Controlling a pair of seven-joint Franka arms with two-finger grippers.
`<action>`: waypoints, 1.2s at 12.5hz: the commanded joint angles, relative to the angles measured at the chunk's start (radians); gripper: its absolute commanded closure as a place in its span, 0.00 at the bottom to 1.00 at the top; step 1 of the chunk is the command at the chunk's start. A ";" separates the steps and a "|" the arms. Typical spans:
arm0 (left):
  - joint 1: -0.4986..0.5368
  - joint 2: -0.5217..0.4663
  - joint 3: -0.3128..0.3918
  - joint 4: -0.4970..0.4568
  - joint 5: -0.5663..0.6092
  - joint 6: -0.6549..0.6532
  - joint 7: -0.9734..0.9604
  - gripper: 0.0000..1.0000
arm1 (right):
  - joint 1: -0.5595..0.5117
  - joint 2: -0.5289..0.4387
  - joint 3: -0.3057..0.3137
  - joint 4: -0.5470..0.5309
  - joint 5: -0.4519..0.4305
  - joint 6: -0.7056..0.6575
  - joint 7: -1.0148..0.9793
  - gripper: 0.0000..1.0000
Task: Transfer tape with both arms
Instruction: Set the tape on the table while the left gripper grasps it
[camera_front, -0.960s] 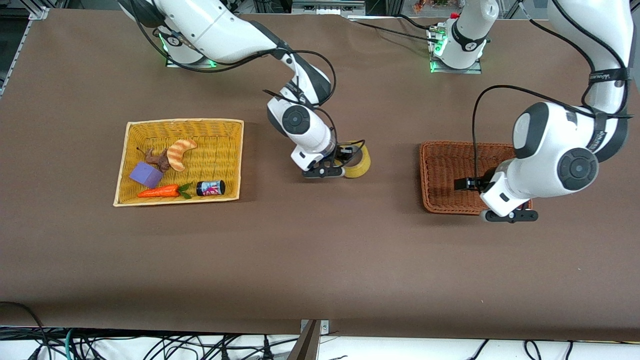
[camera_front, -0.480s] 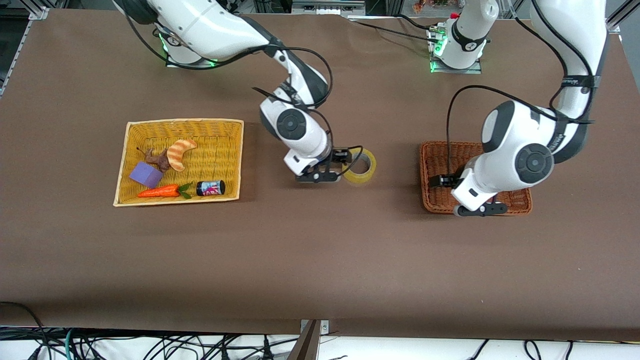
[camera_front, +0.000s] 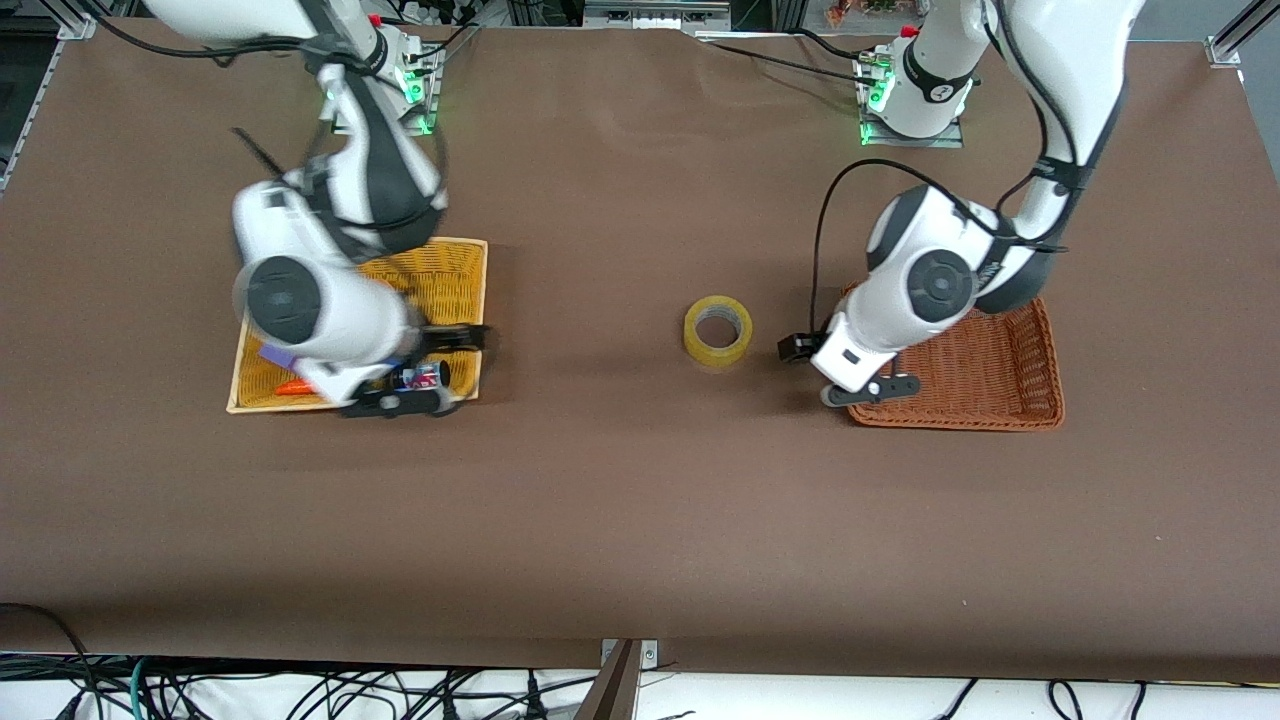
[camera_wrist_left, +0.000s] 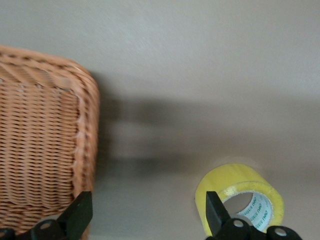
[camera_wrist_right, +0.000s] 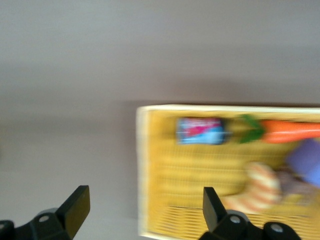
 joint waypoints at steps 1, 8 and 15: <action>-0.025 0.078 -0.073 -0.002 0.148 0.075 -0.172 0.00 | 0.012 -0.089 -0.125 -0.024 0.013 -0.024 -0.177 0.00; -0.050 0.126 -0.115 -0.083 0.215 0.190 -0.276 0.00 | -0.331 -0.477 0.093 -0.316 -0.161 -0.005 -0.202 0.00; -0.048 0.160 -0.118 -0.140 0.391 0.288 -0.438 0.93 | -0.347 -0.499 0.069 -0.236 -0.094 -0.071 -0.193 0.00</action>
